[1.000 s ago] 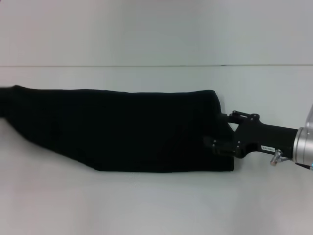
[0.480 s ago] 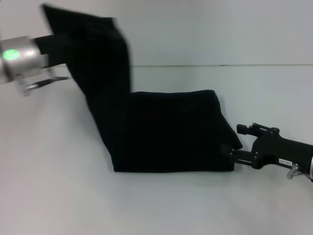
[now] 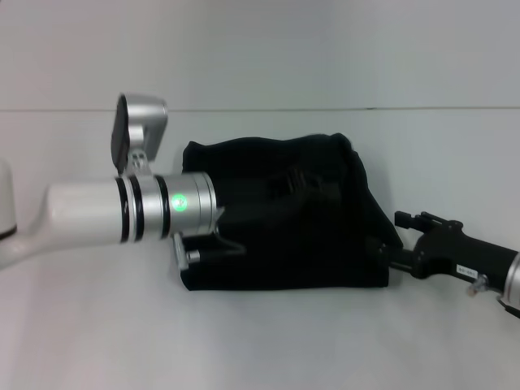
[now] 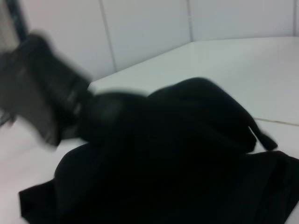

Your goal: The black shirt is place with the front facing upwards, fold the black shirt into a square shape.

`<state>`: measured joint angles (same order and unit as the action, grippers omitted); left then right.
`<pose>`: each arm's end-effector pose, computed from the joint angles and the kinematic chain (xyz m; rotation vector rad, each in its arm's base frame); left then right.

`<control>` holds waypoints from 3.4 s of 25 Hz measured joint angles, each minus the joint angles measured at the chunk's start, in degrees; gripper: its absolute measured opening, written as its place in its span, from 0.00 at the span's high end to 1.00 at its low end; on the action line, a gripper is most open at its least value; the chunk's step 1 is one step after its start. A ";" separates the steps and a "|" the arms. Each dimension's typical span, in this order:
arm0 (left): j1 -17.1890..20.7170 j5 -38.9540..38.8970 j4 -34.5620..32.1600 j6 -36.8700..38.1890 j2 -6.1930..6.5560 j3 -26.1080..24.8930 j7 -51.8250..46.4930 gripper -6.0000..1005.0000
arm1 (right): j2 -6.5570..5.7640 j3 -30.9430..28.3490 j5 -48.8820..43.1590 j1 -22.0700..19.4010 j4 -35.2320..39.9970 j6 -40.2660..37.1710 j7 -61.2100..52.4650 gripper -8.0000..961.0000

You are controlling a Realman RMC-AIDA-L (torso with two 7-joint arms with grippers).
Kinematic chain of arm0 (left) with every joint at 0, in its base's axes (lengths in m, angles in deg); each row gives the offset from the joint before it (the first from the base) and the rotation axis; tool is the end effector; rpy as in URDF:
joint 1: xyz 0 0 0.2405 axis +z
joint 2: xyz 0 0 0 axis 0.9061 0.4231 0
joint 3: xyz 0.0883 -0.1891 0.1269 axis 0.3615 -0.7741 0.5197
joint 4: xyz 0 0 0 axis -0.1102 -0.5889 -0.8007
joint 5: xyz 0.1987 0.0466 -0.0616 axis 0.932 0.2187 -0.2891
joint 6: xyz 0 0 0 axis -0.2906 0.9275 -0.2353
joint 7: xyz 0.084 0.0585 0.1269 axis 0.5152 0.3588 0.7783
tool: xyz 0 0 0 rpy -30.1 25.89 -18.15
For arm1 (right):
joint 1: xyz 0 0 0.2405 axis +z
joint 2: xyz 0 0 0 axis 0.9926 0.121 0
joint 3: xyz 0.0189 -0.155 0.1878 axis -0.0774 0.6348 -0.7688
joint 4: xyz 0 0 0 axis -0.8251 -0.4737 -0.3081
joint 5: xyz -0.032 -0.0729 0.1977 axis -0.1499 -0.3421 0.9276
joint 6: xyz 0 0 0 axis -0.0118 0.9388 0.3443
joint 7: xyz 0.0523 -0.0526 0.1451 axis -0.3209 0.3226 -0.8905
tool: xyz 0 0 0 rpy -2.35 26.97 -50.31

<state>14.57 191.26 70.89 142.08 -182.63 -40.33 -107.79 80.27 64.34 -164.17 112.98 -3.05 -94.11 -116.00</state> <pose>-0.1615 0.3843 -0.0981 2.2224 1.9724 0.8713 0.2991 0.3436 -0.0528 -2.4079 0.7379 0.5846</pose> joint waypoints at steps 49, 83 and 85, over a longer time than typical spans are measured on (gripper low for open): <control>0.47 -2.28 6.63 -2.93 -0.60 4.88 10.61 0.84 | -0.28 -7.72 30.89 5.98 -7.01 21.73 3.59 0.13; 17.04 -14.58 -0.96 -1.06 7.01 -0.36 9.35 0.04 | -0.12 13.45 18.46 5.25 -7.86 10.54 3.75 0.13; 16.90 -14.22 -0.96 -2.02 7.32 -0.16 8.27 0.04 | -0.18 13.06 18.82 4.97 -7.49 10.29 3.74 0.13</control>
<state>31.48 177.04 69.93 140.06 -175.31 -40.49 -99.52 80.08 77.40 -145.36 117.94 -10.54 -83.82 -112.26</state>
